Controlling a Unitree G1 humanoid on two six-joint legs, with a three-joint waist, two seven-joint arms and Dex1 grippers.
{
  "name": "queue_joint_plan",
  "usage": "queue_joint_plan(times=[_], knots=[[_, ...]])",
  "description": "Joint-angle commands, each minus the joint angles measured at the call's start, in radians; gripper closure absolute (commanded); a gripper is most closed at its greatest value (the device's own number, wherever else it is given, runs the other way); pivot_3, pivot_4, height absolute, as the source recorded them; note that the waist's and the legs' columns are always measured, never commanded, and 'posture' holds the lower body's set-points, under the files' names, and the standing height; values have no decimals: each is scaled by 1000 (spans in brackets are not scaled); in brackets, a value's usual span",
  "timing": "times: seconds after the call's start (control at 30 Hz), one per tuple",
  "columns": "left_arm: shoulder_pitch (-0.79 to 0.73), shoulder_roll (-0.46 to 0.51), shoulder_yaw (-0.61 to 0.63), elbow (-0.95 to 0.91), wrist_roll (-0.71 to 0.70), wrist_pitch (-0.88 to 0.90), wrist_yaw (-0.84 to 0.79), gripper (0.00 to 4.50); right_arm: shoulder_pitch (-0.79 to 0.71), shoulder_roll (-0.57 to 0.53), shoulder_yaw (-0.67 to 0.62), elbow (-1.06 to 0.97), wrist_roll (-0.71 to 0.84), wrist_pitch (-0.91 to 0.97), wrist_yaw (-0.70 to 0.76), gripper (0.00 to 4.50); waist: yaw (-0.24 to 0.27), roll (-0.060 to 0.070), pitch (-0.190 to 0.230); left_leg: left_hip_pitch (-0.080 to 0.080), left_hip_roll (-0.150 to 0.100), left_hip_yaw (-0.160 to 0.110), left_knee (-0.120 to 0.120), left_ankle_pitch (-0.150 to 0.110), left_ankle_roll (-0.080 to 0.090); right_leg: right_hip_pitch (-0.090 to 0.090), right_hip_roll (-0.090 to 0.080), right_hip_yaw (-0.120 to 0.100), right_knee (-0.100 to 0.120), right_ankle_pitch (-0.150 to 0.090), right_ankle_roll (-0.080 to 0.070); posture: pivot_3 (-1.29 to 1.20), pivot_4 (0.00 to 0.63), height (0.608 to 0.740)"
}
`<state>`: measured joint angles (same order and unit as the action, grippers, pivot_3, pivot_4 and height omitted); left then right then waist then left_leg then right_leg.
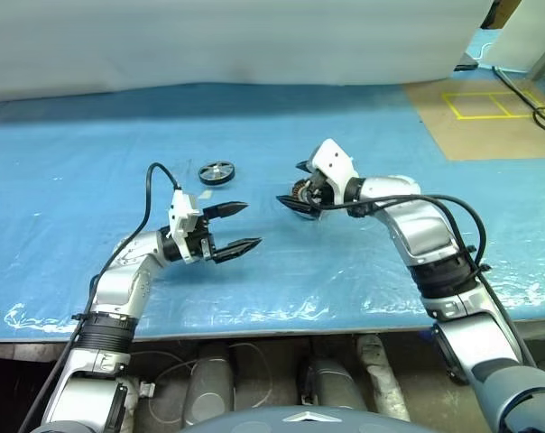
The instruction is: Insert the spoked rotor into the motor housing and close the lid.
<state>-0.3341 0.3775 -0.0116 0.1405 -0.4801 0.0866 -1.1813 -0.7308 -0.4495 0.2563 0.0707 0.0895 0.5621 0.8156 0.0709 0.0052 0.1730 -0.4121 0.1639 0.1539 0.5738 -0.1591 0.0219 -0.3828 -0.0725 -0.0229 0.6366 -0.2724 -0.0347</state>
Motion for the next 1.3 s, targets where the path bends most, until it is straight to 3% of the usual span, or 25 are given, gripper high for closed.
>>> queue_joint_plan(times=[0.03, 0.2, 0.37, 0.77, 1.17, 1.3], knots=[[6, -10, 1, -24, 4, -23, 12, 0, -67, -29, 44, 53, -29, 75, 49, 35, 1, 0, 0, 0, 0, 0, 1, 0, 0, 0, 0, 0, 1, 0, 0, 0, 150, 740], [32, -31, 7, -51, 2, -29, 51, 0, -153, -85, 119, 125, -68, 112, 153, 35, 0, 0, 0, -1, 0, 0, 2, -1, -3, -1, 0, 0, 3, 0, 0, 0, 150, 740], [60, -48, -7, -77, 13, -31, 83, 0, -209, -109, 182, 266, -131, 21, 232, 35, -1, 0, 0, -1, 1, 0, 3, -2, -3, -1, 0, 0, 3, 0, 0, 0, 150, 740], [123, -69, -37, -112, 46, -78, 119, 0, -197, -76, 210, 371, -203, -69, 268, 35, -1, 0, 0, -3, 2, 0, 4, 0, 0, -3, 0, 0, 4, 0, -1, 0, 150, 740], [120, -86, -66, -144, 62, -69, 163, 0, -150, -56, 255, 345, -256, -65, 329, 35, -1, 0, 0, -2, 2, 0, 4, 0, 0, -2, 0, 0, 4, 0, -1, 0, 150, 740], [123, -81, -76, -174, 61, -51, 176, 0, -115, -62, 274, 303, -275, -112, 351, 934, -2, -1, 0, 0, 2, 1, 4, 0, 0, -1, 0, 0, 4, -1, -1, 0, 150, 740]])
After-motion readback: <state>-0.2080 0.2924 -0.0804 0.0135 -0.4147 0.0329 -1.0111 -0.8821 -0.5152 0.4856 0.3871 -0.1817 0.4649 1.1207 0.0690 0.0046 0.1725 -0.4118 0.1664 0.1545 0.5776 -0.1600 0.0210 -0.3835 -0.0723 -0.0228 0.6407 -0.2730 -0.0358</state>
